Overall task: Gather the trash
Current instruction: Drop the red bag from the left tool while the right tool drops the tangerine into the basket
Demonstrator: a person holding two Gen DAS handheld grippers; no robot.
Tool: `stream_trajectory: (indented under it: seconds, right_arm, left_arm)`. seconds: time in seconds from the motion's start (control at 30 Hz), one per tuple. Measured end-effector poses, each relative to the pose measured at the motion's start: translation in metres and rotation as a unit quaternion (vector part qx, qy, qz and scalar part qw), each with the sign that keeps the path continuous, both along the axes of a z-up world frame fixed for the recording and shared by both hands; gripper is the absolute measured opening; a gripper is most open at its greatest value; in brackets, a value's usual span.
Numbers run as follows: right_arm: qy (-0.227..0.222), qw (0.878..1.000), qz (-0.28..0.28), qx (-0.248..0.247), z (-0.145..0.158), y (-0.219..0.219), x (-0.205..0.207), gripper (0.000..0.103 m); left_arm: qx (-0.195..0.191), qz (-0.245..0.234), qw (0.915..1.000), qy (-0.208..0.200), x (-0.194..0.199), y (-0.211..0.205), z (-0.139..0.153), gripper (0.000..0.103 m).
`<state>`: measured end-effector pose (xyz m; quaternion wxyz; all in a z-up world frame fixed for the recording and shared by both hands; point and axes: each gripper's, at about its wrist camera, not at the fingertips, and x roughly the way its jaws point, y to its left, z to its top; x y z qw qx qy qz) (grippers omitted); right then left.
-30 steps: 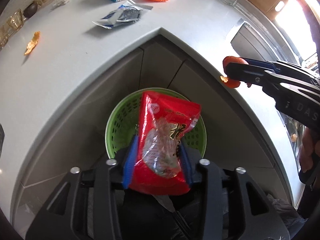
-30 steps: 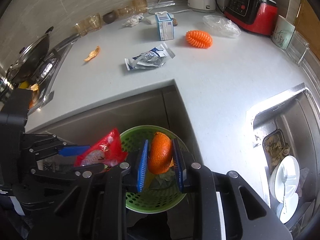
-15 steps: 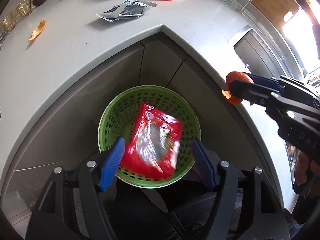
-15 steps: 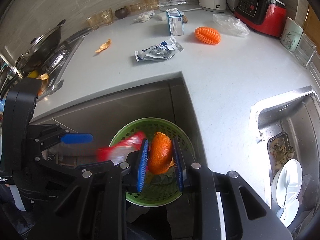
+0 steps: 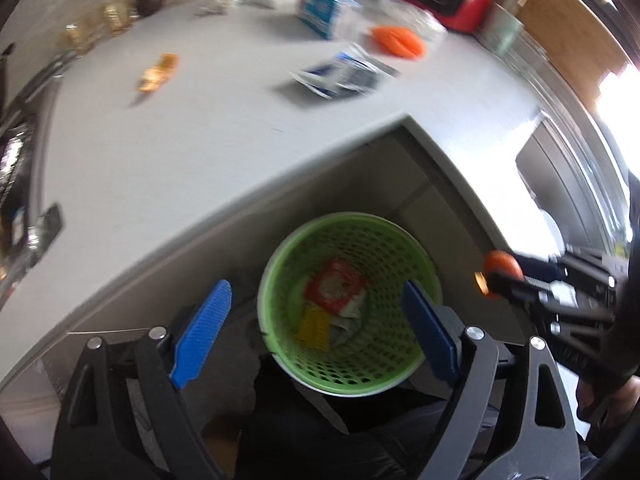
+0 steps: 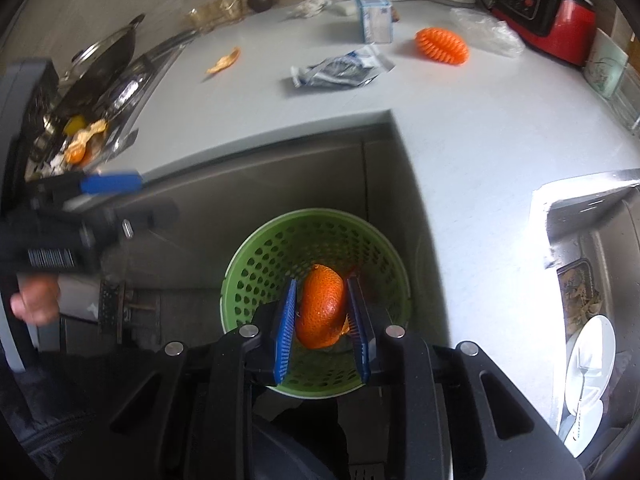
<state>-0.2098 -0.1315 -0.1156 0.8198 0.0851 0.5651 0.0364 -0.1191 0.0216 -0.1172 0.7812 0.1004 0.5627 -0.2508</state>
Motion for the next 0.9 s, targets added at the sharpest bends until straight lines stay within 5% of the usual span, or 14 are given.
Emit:
stream_trajectory:
  seconds: [0.07, 0.2, 0.4, 0.9]
  right_arm:
    - [0.005, 1.0, 0.003, 0.003, -0.003, 0.003, 0.001, 0.029]
    - [0.007, 1.0, -0.002, 0.005, -0.007, 0.005, 0.004, 0.055]
    - [-0.007, 1.0, -0.019, 0.001, 0.0, 0.002, 0.019, 0.071]
    - [-0.041, 0.996, -0.079, -0.013, 0.018, -0.008, 0.082, 0.083]
  left_arm:
    - [0.002, 0.012, 0.9999, -0.005, 0.007, 0.012, 0.002, 0.084]
    - [0.007, 0.036, 0.9993, -0.008, 0.023, 0.028, 0.003, 0.084]
    - [0.0, 0.076, 0.997, -0.013, 0.046, 0.046, 0.009, 0.084]
    - [0.0, 0.111, 0.9923, -0.055, 0.129, 0.063, 0.014, 0.084]
